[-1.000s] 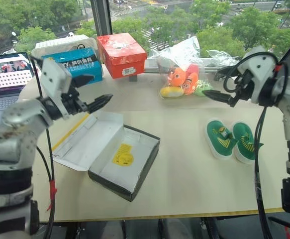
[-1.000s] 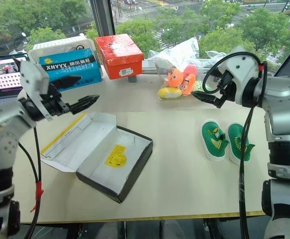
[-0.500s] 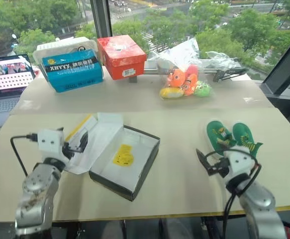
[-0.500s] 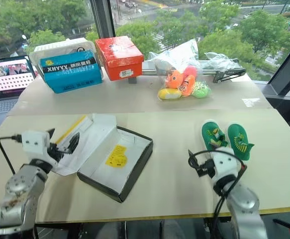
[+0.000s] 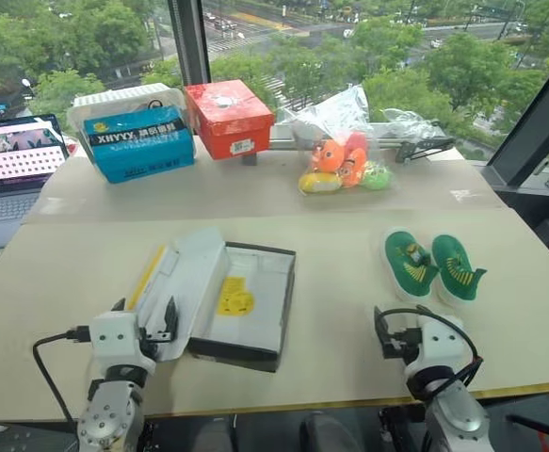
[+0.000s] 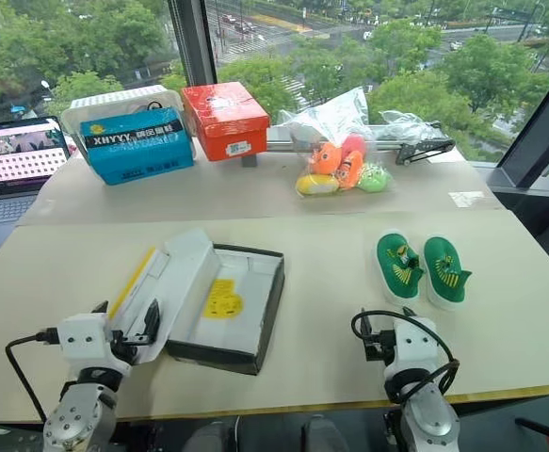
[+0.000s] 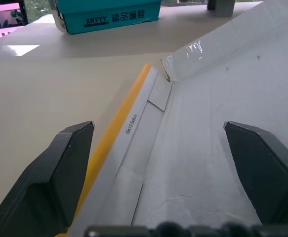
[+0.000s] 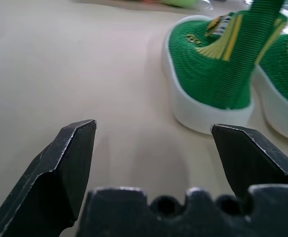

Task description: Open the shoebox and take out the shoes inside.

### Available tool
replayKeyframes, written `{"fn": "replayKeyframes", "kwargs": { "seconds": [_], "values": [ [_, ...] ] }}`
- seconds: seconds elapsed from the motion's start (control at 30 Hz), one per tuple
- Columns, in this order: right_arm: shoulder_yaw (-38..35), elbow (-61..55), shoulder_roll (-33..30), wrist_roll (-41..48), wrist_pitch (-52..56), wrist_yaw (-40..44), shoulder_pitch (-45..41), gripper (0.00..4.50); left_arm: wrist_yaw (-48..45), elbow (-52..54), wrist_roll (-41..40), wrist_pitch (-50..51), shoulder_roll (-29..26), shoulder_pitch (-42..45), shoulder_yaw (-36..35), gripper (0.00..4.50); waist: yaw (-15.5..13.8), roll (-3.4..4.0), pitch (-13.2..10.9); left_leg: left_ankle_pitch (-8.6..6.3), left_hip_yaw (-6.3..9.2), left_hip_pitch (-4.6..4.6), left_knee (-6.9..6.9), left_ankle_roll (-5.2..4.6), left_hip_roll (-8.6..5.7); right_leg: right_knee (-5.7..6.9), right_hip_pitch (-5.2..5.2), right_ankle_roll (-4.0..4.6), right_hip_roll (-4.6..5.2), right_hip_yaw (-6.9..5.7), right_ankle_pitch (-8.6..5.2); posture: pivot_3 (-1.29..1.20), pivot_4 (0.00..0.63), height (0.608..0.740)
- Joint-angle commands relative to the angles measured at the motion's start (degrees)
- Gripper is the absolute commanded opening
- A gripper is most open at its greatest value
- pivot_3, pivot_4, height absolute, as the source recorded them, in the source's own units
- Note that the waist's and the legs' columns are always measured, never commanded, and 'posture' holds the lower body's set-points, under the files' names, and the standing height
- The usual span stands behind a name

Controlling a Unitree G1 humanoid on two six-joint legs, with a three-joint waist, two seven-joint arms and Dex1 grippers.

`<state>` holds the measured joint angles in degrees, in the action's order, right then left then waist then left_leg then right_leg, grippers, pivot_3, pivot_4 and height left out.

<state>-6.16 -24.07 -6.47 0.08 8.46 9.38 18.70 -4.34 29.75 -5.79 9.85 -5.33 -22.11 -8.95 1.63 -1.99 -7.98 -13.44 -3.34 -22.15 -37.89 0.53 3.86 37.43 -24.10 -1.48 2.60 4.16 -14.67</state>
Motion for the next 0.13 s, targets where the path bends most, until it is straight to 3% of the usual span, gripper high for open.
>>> {"fn": "replayKeyframes", "kwargs": {
  "seconds": [0.03, 0.13],
  "values": [
    [0.3, -1.1, -0.3, -0.5, -0.3, -1.0, -0.4, 4.39, 1.5, -4.2, 3.0, -0.6, 0.7, -0.7, 2.1, 4.50, -0.2, 0.09, 0.1, 0.00, 0.01, -0.01, 0.00, 0.00, 0.00, -0.03, 0.01, 0.00, 0.00, 0.00, 0.00, 0.00, 0.150, 0.740],
    [1.1, -1.1, -0.8, -1.3, -0.5, -1.2, -0.4, 4.39, 2.5, -5.8, 3.1, -0.8, 1.7, -0.8, 2.2, 4.50, -0.3, 0.22, 0.2, -0.01, 0.02, 0.00, 0.01, -0.01, 0.01, -0.16, 0.04, 0.08, -0.01, -0.01, -0.05, 0.00, 0.150, 0.740]
  ]
}}
